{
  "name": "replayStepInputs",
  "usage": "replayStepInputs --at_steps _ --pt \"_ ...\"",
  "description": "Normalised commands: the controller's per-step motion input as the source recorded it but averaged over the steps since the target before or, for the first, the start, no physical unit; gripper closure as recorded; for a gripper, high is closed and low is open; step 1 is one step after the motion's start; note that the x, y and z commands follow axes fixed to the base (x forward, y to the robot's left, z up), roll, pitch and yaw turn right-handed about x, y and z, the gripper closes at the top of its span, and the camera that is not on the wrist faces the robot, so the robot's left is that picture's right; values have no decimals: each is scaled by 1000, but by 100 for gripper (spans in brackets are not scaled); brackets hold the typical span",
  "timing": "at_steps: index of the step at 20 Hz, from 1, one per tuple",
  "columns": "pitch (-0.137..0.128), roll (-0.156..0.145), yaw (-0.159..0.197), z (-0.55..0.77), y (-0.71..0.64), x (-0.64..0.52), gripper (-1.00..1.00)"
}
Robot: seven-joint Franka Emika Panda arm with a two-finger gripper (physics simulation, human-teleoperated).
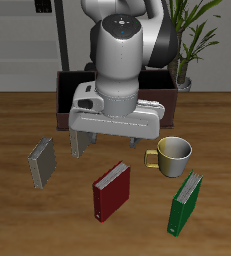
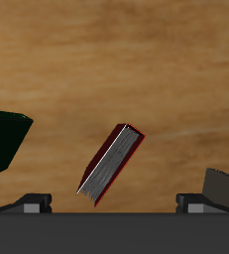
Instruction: Place the red book into the back desk caddy's right compartment
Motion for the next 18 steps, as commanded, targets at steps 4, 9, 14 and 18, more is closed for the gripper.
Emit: replayStepInputs --at_steps 4,9,14,18 --pt "-28 -22 -53 -299 47 98 -100" --pt "0 -3 -55 -357 21 77 -100" --pt "13 -13 -73 -339 -121 -10 -100" --pt "13 -34 -50 -231 -149 -45 -100"
